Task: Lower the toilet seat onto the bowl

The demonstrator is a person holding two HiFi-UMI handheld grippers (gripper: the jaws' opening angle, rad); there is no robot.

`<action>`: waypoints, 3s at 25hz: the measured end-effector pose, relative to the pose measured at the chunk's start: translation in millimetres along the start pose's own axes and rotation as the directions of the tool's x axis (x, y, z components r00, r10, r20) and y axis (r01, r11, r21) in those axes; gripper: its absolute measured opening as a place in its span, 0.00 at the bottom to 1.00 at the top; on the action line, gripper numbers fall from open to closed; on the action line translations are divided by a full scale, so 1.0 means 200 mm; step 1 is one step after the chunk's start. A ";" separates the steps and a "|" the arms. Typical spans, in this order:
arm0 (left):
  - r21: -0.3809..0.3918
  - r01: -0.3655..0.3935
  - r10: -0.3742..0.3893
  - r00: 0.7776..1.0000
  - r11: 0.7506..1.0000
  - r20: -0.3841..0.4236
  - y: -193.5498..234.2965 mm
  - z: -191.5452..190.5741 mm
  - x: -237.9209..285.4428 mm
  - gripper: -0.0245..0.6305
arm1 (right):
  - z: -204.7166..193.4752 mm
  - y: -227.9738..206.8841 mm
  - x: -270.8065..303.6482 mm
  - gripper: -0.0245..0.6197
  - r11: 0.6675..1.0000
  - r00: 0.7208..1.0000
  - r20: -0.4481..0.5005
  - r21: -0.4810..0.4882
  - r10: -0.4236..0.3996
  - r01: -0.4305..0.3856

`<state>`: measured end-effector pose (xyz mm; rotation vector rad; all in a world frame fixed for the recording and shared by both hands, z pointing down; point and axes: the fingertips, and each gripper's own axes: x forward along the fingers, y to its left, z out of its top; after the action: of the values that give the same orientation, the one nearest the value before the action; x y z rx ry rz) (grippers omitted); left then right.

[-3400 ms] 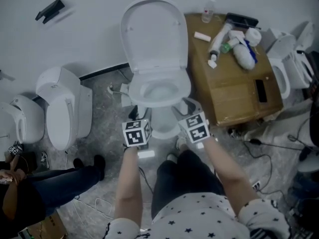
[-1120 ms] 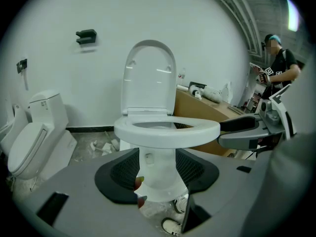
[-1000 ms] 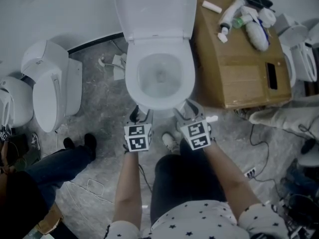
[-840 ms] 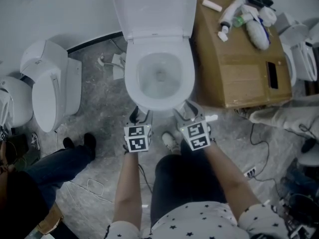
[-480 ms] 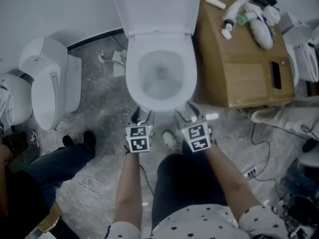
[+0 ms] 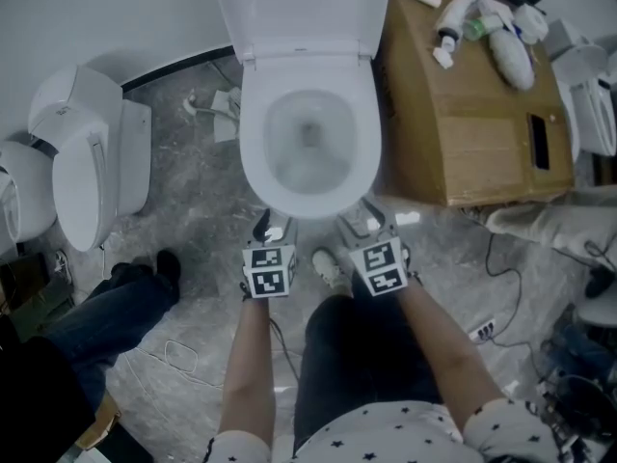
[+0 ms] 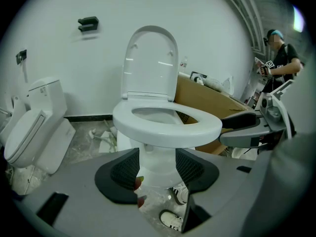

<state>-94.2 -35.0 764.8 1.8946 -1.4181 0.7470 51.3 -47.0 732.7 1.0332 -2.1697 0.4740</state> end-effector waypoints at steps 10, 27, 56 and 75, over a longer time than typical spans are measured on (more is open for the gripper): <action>-0.001 -0.002 0.002 1.000 1.000 -0.027 0.00 -0.10 0.06 0.39 | -0.10 0.01 0.05 0.42 1.000 1.000 -0.031 -0.002 0.006 -0.006; 0.022 -0.003 0.005 0.994 1.000 -0.106 0.01 -0.29 0.20 0.39 | -0.29 0.03 0.17 0.42 0.999 0.995 -0.099 0.026 0.024 -0.022; 0.039 0.020 -0.010 0.973 0.999 -0.229 0.04 -0.54 0.42 0.39 | -0.55 0.04 0.37 0.42 0.998 0.976 -0.215 0.047 0.042 -0.033; 0.050 0.049 -0.033 0.960 0.998 -0.279 0.05 -0.62 0.49 0.39 | -0.64 0.04 0.45 0.42 0.998 0.968 -0.246 0.061 0.045 -0.031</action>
<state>-87.4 0.5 918.4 1.7729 -1.1904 0.9988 58.7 -17.3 885.8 0.9116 -1.9668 0.6502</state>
